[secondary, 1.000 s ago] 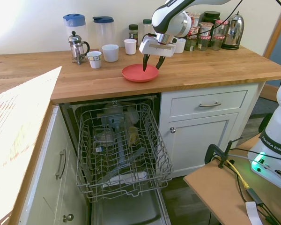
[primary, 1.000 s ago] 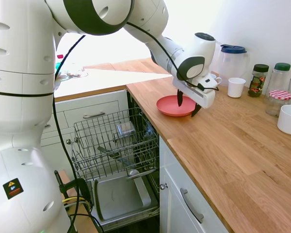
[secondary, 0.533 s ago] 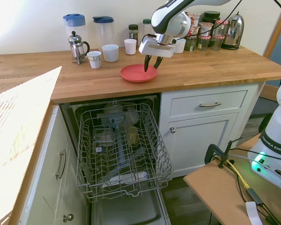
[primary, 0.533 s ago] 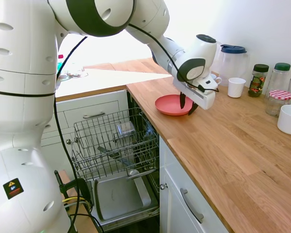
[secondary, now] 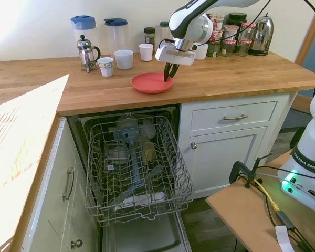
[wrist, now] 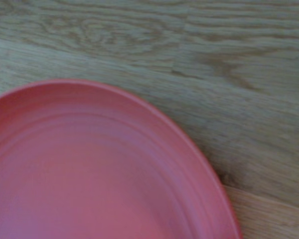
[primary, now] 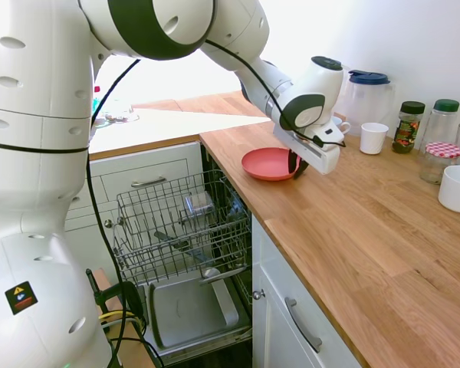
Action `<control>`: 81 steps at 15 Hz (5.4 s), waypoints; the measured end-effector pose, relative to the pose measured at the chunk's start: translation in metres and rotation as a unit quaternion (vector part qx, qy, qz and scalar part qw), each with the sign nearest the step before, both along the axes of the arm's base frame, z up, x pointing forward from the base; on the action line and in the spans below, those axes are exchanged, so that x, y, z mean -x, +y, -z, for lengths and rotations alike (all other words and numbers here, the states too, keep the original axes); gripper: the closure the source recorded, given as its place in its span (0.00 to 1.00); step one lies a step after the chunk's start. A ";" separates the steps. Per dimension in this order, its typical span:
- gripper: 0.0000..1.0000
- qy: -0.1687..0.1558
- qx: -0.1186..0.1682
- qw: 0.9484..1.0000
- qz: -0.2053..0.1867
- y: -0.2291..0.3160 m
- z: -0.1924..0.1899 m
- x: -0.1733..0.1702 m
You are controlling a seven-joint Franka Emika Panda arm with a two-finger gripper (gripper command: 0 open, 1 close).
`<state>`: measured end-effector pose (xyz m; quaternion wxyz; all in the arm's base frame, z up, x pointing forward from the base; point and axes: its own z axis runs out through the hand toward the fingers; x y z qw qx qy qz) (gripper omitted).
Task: Put the plate in the dishwasher
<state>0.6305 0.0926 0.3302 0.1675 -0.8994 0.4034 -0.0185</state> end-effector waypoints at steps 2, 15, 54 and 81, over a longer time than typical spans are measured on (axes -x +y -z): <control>1.00 -0.003 -0.001 1.000 -0.001 0.000 -0.003 0.000; 1.00 -0.038 0.226 0.965 -0.131 0.147 -0.214 0.019; 0.00 0.017 0.625 0.610 -0.487 0.558 0.153 0.331; 0.00 0.199 0.416 0.764 -0.452 0.477 -0.059 0.209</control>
